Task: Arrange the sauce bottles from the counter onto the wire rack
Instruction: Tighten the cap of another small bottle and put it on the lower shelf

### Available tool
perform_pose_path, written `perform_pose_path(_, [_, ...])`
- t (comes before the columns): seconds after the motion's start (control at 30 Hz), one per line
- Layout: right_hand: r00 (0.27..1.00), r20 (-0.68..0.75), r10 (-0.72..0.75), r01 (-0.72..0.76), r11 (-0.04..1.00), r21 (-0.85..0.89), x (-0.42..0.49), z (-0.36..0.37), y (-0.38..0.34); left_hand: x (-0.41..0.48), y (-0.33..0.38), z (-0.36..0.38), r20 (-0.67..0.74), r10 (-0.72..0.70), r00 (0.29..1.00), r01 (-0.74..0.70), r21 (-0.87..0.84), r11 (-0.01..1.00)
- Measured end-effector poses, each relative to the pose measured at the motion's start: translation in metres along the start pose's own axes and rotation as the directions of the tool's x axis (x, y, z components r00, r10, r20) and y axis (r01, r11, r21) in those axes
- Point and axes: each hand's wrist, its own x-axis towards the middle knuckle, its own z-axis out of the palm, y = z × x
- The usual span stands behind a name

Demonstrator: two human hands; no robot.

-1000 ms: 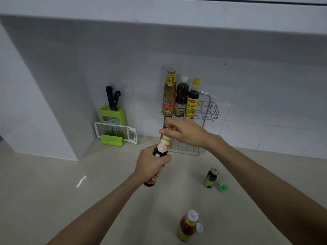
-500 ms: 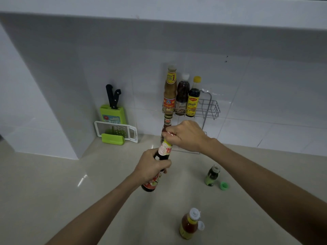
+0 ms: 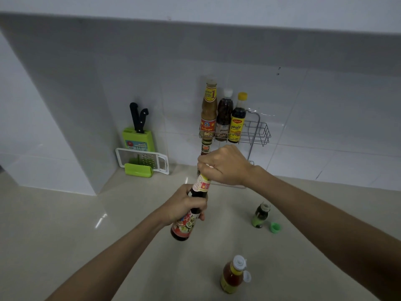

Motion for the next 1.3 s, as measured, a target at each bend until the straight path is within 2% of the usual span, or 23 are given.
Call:
perform_pose_path(0.07, [0.987,-0.034,0.157,-0.158,0.987,-0.01,0.003,0.006,-0.005,0.007,-0.004,0.006,-0.285,-0.003,0.958,0.039,0.119,0.992])
perform_pose_path(0.13, [0.908,0.029,0.419,-0.417,0.907,-0.059,0.005,0.013,-0.01,0.012,-0.007,0.01,-0.506,0.028,0.862,0.169,0.34,0.925])
perform_pose_path(0.2, [0.741,0.162,0.652,-0.654,0.755,-0.046,0.005,0.023,-0.012,0.013,-0.009,0.015,-0.588,0.094,0.804,0.328,0.57,0.754])
perform_pose_path(0.23, [0.661,0.239,0.711,-0.727,0.686,-0.03,0.005,0.028,-0.012,0.013,-0.009,0.017,-0.601,0.119,0.79,0.375,0.628,0.681])
perform_pose_path(0.3, [0.589,0.365,0.721,-0.767,0.641,-0.029,0.005,0.033,-0.009,0.014,-0.013,0.02,-0.603,0.127,0.788,0.414,0.671,0.615])
perform_pose_path(0.33, [0.595,0.414,0.688,-0.751,0.66,-0.018,0.005,0.032,-0.007,0.013,-0.014,0.021,-0.595,0.086,0.799,0.413,0.647,0.641])
perform_pose_path(0.37, [0.632,0.446,0.634,-0.711,0.703,0.009,0.005,0.027,-0.005,0.011,-0.015,0.019,-0.568,0.024,0.823,0.369,0.566,0.737])
perform_pose_path(0.4, [0.705,0.442,0.555,-0.632,0.774,0.035,0.006,0.022,-0.004,0.01,-0.016,0.014,-0.495,-0.051,0.867,0.286,0.412,0.865])
perform_pose_path(0.43, [0.8,0.4,0.448,-0.504,0.863,0.04,0.006,0.015,-0.003,0.008,-0.016,0.008,-0.382,-0.102,0.918,0.204,0.236,0.95])
perform_pose_path(0.47, [0.882,0.334,0.332,-0.361,0.932,0.026,0.006,0.009,-0.003,0.007,-0.016,0.003,-0.264,-0.115,0.958,0.141,0.083,0.987])
perform_pose_path(0.5, [0.934,0.264,0.239,-0.251,0.968,0.01,0.005,0.007,-0.002,0.006,-0.016,0.0,-0.177,-0.105,0.979,0.106,-0.005,0.994])
perform_pose_path(0.53, [0.962,0.191,0.197,-0.202,0.979,0.01,0.003,0.008,-0.002,0.006,-0.012,-0.001,-0.143,-0.086,0.986,0.083,-0.026,0.996])
perform_pose_path(0.57, [0.964,0.136,0.229,-0.236,0.971,0.039,0.002,0.011,-0.004,0.007,-0.01,0.001,-0.168,-0.072,0.983,0.072,-0.009,0.997])
perform_pose_path(0.63, [0.889,0.078,0.45,-0.455,0.854,0.253,0.003,0.024,-0.009,0.013,-0.005,0.012,-0.361,-0.062,0.93,0.101,0.09,0.991])
perform_pose_path(0.7, [0.788,0.147,0.598,-0.599,0.69,0.407,0.011,0.03,-0.007,0.018,-0.001,0.022,-0.495,-0.08,0.865,0.15,0.103,0.983])
perform_pose_path(0.77, [0.801,0.24,0.548,-0.594,0.681,0.428,0.015,0.022,0.002,0.021,0.0,0.024,-0.417,-0.125,0.9,0.157,0.041,0.987])
perform_pose_path(0.83, [0.823,0.333,0.461,-0.568,0.692,0.445,0.014,0.009,0.015,0.021,-0.002,0.018,-0.191,-0.168,0.967,0.173,0.012,0.985])
perform_pose_path(0.93, [0.812,0.379,0.444,-0.583,0.645,0.494,0.005,0.002,0.032,0.011,-0.014,0.011,0.075,-0.232,0.97,0.229,0.046,0.972])
perform_pose_path(1.0, [0.784,0.358,0.507,-0.616,0.567,0.547,-0.004,0.007,0.033,0.009,-0.028,0.013,0.076,-0.223,0.972,0.219,0.065,0.974])
perform_pose_path(1.07, [0.732,0.335,0.593,-0.645,0.445,0.621,-0.015,0.016,0.029,0.016,-0.043,0.016,0.003,-0.211,0.978,0.21,0.064,0.976])
perform_pose_path(1.13, [0.682,0.401,0.612,-0.691,0.357,0.629,-0.032,0.031,0.024,0.028,-0.056,0.017,-0.079,-0.225,0.971,0.232,0.09,0.968])
perform_pose_path(1.2, [0.651,0.512,0.561,-0.738,0.309,0.6,-0.048,0.047,0.018,0.04,-0.064,0.018,-0.147,-0.239,0.96,0.259,0.139,0.956])
perform_pose_path(1.3, [0.591,0.522,0.615,-0.751,0.182,0.635,-0.058,0.065,0.025,0.062,-0.067,0.019,-0.159,-0.259,0.953,0.286,0.183,0.941])
